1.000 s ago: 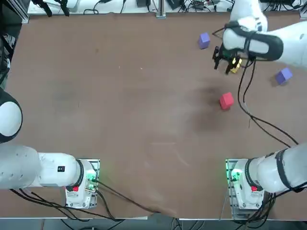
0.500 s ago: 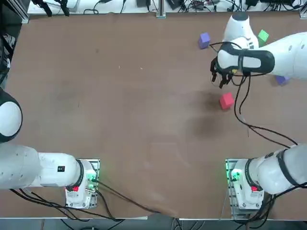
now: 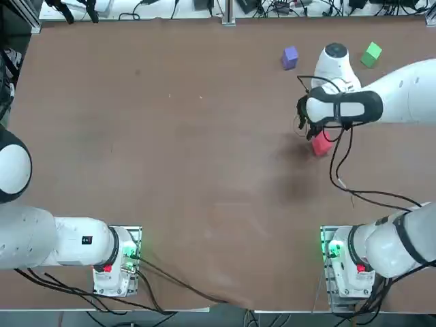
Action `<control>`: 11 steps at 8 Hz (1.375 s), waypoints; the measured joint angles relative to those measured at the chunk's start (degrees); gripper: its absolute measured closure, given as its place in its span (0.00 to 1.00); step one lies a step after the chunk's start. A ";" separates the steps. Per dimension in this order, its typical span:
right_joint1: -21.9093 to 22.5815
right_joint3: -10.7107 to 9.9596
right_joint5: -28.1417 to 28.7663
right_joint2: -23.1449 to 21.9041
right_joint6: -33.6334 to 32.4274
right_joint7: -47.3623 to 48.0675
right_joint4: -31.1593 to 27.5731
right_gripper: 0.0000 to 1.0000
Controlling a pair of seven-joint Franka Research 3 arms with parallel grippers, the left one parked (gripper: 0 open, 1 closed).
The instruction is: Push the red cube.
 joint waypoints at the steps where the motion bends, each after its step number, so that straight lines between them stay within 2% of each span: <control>1: 0.00 -0.11 0.00 -0.14 1.29 0.89 -1.27 0.49; 4: -0.06 -0.66 0.00 -0.98 8.06 3.91 -6.52 0.48; 9: -3.19 -1.30 0.01 -1.37 14.41 6.67 -10.40 0.47; 11: -4.35 -1.34 0.01 -1.32 14.91 6.67 -11.17 0.47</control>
